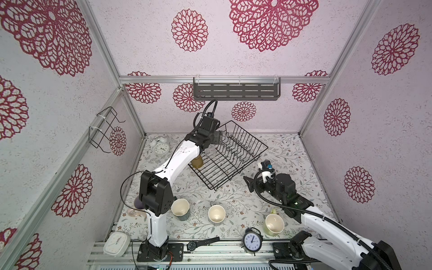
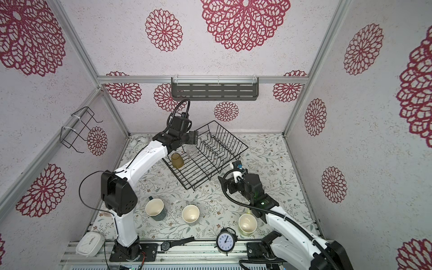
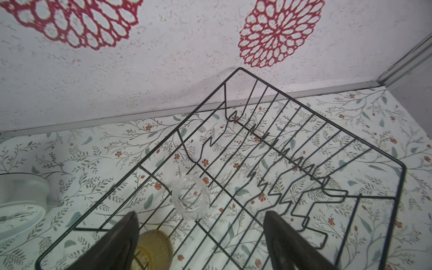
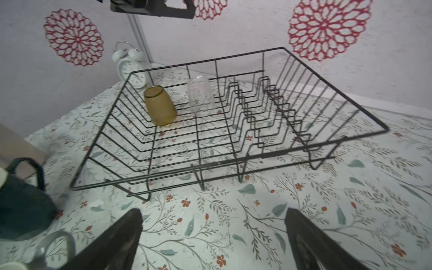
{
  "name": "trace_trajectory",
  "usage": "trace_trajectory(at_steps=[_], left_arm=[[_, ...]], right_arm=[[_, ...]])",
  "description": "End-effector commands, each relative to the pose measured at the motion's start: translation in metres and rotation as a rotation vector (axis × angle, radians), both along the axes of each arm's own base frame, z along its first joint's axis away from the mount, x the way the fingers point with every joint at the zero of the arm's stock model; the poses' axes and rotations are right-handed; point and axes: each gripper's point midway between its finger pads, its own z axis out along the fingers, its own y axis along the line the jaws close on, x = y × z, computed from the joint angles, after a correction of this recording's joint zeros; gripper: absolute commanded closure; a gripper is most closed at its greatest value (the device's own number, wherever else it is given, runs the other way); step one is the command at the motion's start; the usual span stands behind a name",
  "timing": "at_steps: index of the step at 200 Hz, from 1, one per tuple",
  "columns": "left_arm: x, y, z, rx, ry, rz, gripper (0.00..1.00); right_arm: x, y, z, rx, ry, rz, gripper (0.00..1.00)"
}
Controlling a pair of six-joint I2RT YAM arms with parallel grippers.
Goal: Load cups into a dish rack
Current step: Place the cup upside down at the dish rack, then pick up the cup from the bottom-left of the table.
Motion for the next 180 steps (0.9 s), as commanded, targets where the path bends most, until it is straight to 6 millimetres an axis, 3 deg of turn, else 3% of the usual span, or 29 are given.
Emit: trace_trajectory(at_steps=[1, 45, 68, 99, 134, 156, 180], left_arm=[[-0.024, 0.024, 0.016, 0.016, -0.040, 0.038, 0.12], [-0.092, 0.074, 0.008, 0.012, 0.019, 0.115, 0.11], [-0.131, 0.087, 0.001, -0.020, 0.068, 0.097, 0.11], [-0.197, 0.129, -0.009, -0.010, 0.224, 0.219, 0.11], [-0.271, 0.166, -0.038, -0.061, 0.393, 0.386, 0.10], [-0.308, 0.172, -0.056, -0.206, 0.459, 0.477, 0.12], [-0.340, 0.182, -0.078, -0.334, 0.506, 0.602, 0.17]], right_arm=[[-0.021, 0.027, 0.011, -0.015, 0.031, 0.201, 0.03], [-0.043, 0.063, 0.011, -0.111, 0.022, 0.325, 0.04], [-0.046, 0.071, 0.011, -0.104, 0.009, 0.349, 0.04], [-0.046, 0.073, 0.012, -0.105, -0.008, 0.347, 0.05], [-0.032, 0.065, 0.009, -0.138, -0.026, 0.252, 0.05], [-0.020, 0.053, 0.002, -0.193, -0.011, 0.163, 0.05], [-0.014, 0.054, 0.006, -0.192, -0.024, 0.141, 0.05]])
